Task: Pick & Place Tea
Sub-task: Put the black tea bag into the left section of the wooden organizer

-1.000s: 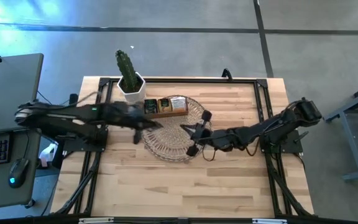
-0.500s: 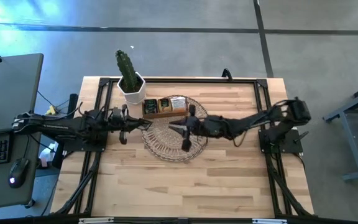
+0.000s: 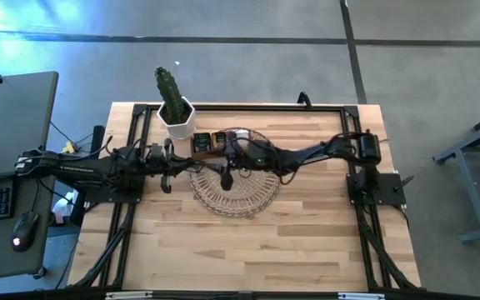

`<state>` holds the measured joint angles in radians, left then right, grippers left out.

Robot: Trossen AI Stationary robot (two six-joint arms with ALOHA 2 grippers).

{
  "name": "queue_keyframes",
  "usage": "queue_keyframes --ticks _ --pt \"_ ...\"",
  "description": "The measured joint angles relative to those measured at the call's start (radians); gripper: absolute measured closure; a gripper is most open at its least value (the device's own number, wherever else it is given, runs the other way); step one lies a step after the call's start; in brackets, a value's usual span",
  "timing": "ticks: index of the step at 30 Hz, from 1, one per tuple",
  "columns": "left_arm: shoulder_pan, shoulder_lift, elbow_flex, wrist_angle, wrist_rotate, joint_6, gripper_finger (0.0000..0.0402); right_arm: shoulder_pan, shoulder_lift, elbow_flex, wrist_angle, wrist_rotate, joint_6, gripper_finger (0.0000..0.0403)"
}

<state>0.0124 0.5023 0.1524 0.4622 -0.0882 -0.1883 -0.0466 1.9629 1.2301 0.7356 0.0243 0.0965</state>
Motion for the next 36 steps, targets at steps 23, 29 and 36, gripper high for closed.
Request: queue_keyframes --ticks 23,29,36 --pt "0.0 0.001 0.0 0.002 -0.047 0.009 0.0401 -0.033 0.021 0.1 -0.14 -0.11 0.043 0.039" --pt "0.0 0.0 0.0 -0.041 -0.061 0.025 0.0372 -0.032 0.02 0.099 -0.212 -0.109 0.018 0.0397" --pt "0.0 0.0 0.001 -0.099 -0.179 0.041 0.0276 -0.037 0.021 0.098 -0.279 -0.096 -0.034 0.04"
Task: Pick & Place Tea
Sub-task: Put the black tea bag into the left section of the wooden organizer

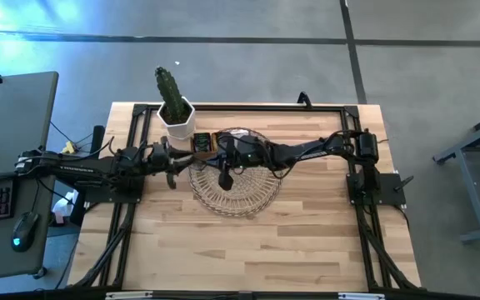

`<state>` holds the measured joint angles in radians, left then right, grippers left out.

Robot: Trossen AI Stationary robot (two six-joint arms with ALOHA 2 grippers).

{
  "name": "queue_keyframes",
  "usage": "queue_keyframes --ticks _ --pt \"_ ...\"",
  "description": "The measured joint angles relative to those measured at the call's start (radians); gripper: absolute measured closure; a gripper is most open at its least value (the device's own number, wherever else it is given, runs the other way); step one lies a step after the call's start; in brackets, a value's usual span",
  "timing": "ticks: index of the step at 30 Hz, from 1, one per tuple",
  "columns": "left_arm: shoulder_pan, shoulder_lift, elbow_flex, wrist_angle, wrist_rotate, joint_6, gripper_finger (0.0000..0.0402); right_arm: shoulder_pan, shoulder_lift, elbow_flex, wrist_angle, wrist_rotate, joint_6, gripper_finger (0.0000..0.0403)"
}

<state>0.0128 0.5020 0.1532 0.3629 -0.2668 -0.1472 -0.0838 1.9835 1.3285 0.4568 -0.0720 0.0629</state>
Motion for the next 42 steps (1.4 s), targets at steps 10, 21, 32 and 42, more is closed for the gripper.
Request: queue_keyframes --ticks 10,21,32,42 --pt "0.0 -0.007 0.0 -0.049 -0.311 0.076 0.0234 -0.129 0.0 0.0 -0.132 0.11 -0.086 0.0402" --pt "0.0 -0.007 0.0 -0.044 -0.312 0.114 0.0234 -0.198 0.085 0.0 -0.021 -0.059 -0.176 0.0403" --pt "0.0 -0.007 0.0 -0.045 -0.311 0.117 0.0234 -0.196 0.108 0.0 0.026 -0.07 -0.202 0.0403" --pt "0.0 -0.007 0.0 -0.044 -0.311 0.114 0.0234 -0.181 0.108 0.094 -0.11 -0.037 -0.221 0.0403"
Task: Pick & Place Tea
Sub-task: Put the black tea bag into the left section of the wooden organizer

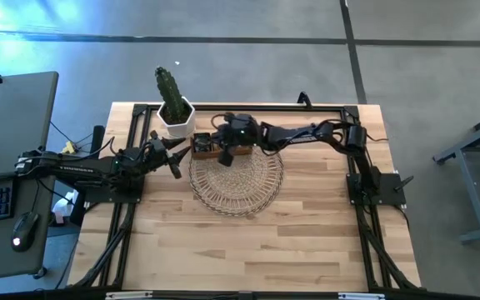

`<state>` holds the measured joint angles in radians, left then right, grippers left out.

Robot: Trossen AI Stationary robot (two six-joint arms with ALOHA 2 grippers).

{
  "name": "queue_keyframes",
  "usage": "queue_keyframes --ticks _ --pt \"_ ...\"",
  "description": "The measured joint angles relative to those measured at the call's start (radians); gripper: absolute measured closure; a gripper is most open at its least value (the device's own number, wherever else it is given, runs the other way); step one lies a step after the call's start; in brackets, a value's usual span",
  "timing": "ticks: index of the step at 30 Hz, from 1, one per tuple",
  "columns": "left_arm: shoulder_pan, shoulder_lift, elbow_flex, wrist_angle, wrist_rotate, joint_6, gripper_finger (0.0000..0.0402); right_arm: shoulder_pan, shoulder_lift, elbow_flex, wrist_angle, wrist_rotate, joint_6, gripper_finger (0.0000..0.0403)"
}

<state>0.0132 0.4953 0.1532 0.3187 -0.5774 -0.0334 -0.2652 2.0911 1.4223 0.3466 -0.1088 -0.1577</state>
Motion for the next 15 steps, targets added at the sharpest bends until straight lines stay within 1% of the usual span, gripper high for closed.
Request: queue_keyframes --ticks 2,4,8,11,15 --pt "0.0 0.0 0.0 0.0 0.0 0.0 0.0234 0.004 0.0 0.075 -0.149 0.034 -0.036 0.0403" --pt "0.0 0.0 0.0 0.0 0.001 0.0 0.0234 0.006 0.0 0.129 -0.225 0.032 -0.024 0.0403" --pt "0.0 0.0 0.0 0.0 0.002 0.0 0.0234 0.007 0.039 0.174 -0.229 -0.012 -0.003 0.0403" --pt "0.0 0.0 0.0 -0.004 0.007 0.0 0.0234 0.01 0.091 0.197 -0.27 -0.012 0.0 0.0403" --pt "0.0 0.0 0.0 -0.004 0.014 0.001 0.0234 0.011 0.138 0.237 -0.274 -0.012 -0.001 0.0403"
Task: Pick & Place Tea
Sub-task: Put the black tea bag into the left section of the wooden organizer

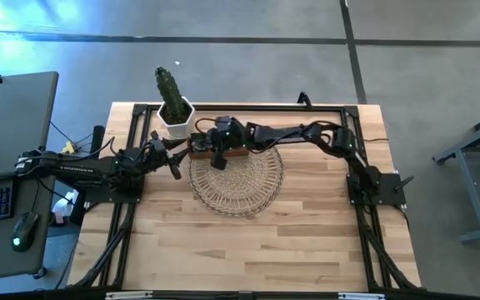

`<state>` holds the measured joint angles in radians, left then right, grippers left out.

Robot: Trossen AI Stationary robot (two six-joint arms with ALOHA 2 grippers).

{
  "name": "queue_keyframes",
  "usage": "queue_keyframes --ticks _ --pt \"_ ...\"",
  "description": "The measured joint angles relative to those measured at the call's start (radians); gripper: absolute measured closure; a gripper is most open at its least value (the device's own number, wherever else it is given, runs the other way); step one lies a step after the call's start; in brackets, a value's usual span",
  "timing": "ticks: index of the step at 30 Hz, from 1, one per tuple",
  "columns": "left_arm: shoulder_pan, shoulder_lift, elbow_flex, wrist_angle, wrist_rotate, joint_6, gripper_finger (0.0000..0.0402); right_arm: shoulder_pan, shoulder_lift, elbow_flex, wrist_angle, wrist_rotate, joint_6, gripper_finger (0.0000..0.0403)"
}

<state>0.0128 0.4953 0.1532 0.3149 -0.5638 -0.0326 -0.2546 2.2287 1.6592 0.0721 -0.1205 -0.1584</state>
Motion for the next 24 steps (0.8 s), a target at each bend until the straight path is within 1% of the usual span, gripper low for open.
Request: queue_keyframes --ticks 5,7,13,16,20,24 --pt "0.0 0.0 0.0 -0.002 0.0 0.002 0.0234 -0.006 0.012 0.006 -0.048 0.067 -0.037 0.0403" --pt "0.0 0.0 0.0 -0.004 0.0 0.002 0.0234 -0.008 0.002 0.008 -0.053 0.074 -0.05 0.0403" --pt "0.0 0.0 0.0 -0.005 0.005 0.002 0.0234 -0.014 -0.002 0.051 -0.114 0.007 -0.07 0.0403" --pt "0.0 0.0 0.0 -0.005 0.005 0.002 0.0234 -0.014 0.001 0.05 -0.154 0.006 -0.075 0.0403" --pt "0.0 0.0 0.0 -0.005 0.005 0.002 0.0234 -0.014 0.001 0.05 -0.155 0.013 -0.078 0.0402" --pt "0.0 0.0 0.0 -0.005 0.006 0.002 0.0234 -0.014 0.001 0.05 -0.142 0.015 -0.079 0.0384"
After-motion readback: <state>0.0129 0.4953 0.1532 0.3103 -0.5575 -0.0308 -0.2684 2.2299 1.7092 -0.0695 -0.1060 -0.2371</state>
